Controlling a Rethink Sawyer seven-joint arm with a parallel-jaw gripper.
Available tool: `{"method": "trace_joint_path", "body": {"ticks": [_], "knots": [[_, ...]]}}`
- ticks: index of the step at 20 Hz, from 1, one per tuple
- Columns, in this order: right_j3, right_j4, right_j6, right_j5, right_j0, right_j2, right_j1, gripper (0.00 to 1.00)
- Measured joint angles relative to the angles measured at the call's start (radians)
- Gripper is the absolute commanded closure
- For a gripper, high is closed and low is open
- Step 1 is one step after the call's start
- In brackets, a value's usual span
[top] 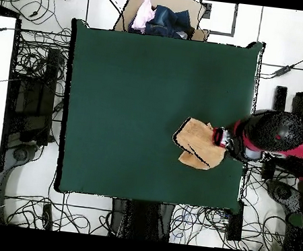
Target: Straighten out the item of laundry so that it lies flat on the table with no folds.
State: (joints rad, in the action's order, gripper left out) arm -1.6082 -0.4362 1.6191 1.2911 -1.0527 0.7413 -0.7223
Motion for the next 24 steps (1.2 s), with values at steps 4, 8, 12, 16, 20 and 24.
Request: {"method": "trace_joint_path", "body": {"ticks": [4, 8, 12, 16, 20, 24], "knots": [[-0.055, 0.054, 0.0, -0.052, 0.039, 0.0, -0.013, 1.0], [-0.113, 0.126, 0.007, -0.163, 0.117, -0.003, -0.026, 1.0], [-0.144, 0.181, 0.018, -0.259, 0.193, -0.01, -0.03, 1.0], [-0.15, 0.212, 0.027, -0.332, 0.27, -0.02, -0.026, 1.0], [-0.15, 0.227, 0.036, -0.417, 0.371, -0.054, -0.004, 1.0], [-0.15, 0.227, 0.055, -0.507, 0.449, -0.104, 0.035, 1.0]]}}
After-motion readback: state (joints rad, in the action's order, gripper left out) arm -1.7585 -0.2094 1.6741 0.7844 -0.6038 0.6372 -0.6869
